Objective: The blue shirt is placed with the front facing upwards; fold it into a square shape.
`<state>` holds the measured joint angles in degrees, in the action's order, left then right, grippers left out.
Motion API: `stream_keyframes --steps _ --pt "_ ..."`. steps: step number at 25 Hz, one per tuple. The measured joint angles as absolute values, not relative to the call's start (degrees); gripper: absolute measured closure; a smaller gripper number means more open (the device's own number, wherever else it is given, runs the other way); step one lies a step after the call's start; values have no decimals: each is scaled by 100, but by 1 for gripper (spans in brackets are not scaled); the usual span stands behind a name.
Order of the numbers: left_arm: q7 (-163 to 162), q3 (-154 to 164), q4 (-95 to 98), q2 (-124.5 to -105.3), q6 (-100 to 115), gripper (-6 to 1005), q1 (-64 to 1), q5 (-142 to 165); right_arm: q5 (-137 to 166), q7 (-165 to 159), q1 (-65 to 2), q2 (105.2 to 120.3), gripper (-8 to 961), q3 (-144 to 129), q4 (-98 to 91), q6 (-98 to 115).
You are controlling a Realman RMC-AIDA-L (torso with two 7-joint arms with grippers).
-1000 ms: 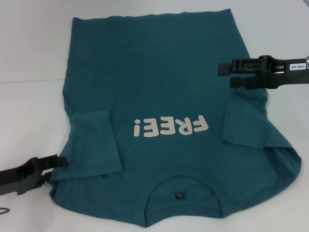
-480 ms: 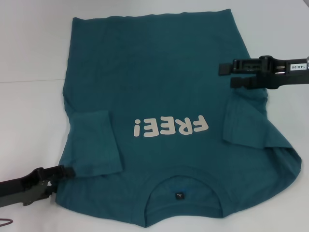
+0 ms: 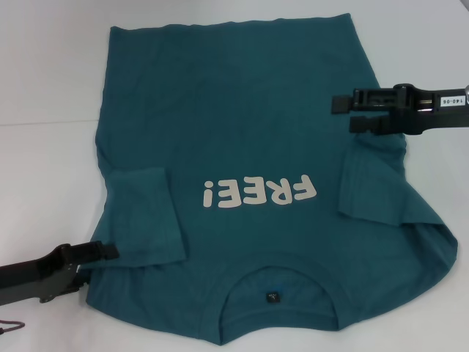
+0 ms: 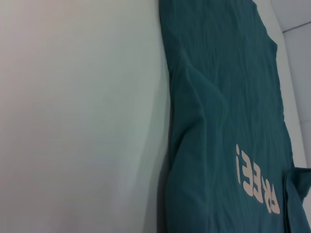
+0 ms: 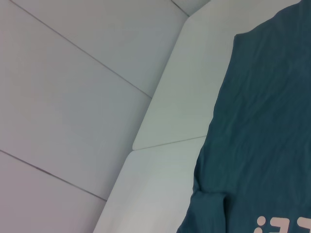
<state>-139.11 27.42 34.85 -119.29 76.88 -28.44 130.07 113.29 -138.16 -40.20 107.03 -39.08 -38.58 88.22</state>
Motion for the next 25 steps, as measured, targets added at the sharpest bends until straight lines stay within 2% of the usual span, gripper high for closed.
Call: stream_keyframes --steps 17,25 --pt "-14088 2783 3462 -11900 7683 653 -2934 13045 11320 -13807 -3998 10687 25 -3867 -3858 8861" --pt "-13988 2738 3474 -11884 7928 908 -2930 12959 11356 -13806 -3986 10667 25 -3877 -3858 8862"
